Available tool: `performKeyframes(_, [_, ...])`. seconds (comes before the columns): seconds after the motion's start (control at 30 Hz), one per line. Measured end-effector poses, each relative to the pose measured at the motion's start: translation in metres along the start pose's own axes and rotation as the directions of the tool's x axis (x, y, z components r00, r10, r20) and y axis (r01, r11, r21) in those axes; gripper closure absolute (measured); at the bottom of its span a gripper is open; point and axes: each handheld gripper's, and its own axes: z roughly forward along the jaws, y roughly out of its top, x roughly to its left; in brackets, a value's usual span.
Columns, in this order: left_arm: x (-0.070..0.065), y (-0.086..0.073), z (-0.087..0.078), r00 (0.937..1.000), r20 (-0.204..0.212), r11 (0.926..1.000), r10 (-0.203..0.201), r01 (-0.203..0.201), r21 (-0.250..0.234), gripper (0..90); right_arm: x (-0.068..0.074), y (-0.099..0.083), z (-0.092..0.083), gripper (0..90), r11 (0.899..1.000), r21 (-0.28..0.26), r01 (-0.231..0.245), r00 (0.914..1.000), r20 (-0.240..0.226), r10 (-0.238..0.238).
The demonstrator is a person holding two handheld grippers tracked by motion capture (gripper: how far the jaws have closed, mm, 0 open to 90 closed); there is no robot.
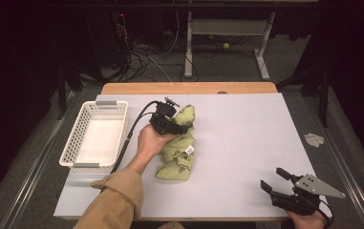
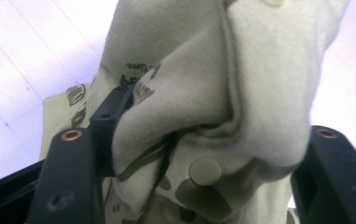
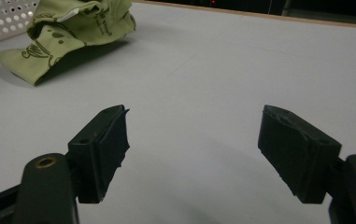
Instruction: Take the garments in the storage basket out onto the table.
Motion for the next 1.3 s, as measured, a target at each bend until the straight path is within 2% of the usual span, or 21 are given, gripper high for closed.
performKeyframes(0.4, [0.000, -0.002, -0.011, 0.9997, -0.013, 0.9997, 0.022, -0.022, -0.006, 32.4, 0.001, 0.000, 0.000, 25.1, 1.000, 0.003, 0.006, 1.0000, 0.001, -0.006])
performKeyframes(0.53, [0.001, -0.003, -0.013, 0.9990, 0.018, 0.9989, 0.041, -0.041, -0.022, 27.7, 0.001, 0.000, 0.000, 25.1, 1.000, 0.004, 0.007, 1.0000, 0.001, -0.007])
performKeyframes(0.6, [0.002, -0.001, -0.015, 0.9990, 0.025, 0.9989, 0.039, -0.038, -0.028, 26.9, 0.001, 0.000, 0.001, 25.1, 1.000, 0.006, 0.006, 1.0000, -0.001, -0.006])
performKeyframes(0.83, [0.007, -0.002, -0.021, 0.9997, 0.010, 0.9997, 0.020, -0.020, -0.016, 24.5, 0.001, 0.000, 0.000, 25.1, 1.000, 0.002, 0.009, 1.0000, 0.000, -0.009])
performKeyframes(0.93, [0.009, -0.001, -0.024, 0.9999, 0.016, 0.9997, 0.000, 0.001, -0.023, 22.8, 0.002, 0.000, 0.000, 25.1, 1.000, 0.002, 0.010, 0.9999, -0.003, -0.010])
performKeyframes(1.3, [0.011, -0.001, -0.031, 0.9999, 0.010, 0.9996, -0.006, 0.006, -0.026, 21.6, 0.002, 0.000, 0.001, 25.1, 1.000, 0.004, 0.005, 1.0000, 0.002, -0.005])
